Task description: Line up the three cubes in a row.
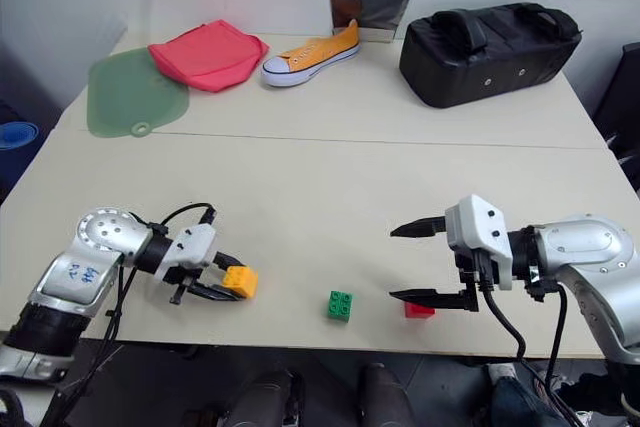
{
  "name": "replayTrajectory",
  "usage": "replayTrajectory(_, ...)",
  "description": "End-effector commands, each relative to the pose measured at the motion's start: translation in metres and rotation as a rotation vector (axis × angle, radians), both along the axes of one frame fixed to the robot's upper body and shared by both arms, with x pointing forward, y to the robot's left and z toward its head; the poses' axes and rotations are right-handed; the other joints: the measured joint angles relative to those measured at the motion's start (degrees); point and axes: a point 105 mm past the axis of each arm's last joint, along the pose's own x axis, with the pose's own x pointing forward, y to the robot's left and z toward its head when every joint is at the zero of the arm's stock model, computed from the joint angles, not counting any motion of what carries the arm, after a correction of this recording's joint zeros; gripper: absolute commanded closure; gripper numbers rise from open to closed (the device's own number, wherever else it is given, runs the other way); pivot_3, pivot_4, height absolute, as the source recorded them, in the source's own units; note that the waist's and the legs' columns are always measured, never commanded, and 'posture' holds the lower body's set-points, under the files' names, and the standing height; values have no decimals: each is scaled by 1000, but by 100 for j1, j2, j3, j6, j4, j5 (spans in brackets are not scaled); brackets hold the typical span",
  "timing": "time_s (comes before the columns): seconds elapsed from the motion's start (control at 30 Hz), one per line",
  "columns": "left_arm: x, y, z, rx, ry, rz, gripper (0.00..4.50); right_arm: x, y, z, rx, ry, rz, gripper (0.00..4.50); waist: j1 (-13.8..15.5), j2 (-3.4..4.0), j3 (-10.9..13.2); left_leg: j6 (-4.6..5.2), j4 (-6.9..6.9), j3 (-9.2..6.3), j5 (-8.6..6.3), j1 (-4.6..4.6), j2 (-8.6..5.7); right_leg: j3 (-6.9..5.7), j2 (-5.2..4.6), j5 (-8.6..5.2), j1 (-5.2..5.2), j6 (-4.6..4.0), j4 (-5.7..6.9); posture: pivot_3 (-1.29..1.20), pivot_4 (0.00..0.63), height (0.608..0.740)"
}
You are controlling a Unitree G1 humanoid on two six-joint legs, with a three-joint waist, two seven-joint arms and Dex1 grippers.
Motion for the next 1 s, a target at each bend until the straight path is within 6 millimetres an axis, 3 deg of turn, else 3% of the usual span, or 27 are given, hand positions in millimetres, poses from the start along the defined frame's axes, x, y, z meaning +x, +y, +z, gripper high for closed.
replayTrajectory(0.03,-2,-13,4,-17,-32,-23,2981,-4,1,11,6,-37,17,0,-7,0,0,1,0,0,-1,0,0,0,0,0,0,0,-1,0,150,740)
replayTrajectory(0.23,-6,-29,2,-30,-40,-59,2981,-10,4,10,-3,-33,38,0,-7,0,0,2,-3,1,-1,-2,0,-1,3,0,0,0,0,0,150,740)
replayTrajectory(1.0,-12,-24,-11,46,-56,-65,2981,-12,2,4,-26,-37,40,0,-8,1,0,2,-3,1,-1,-1,0,-1,3,0,0,0,-1,0,150,740)
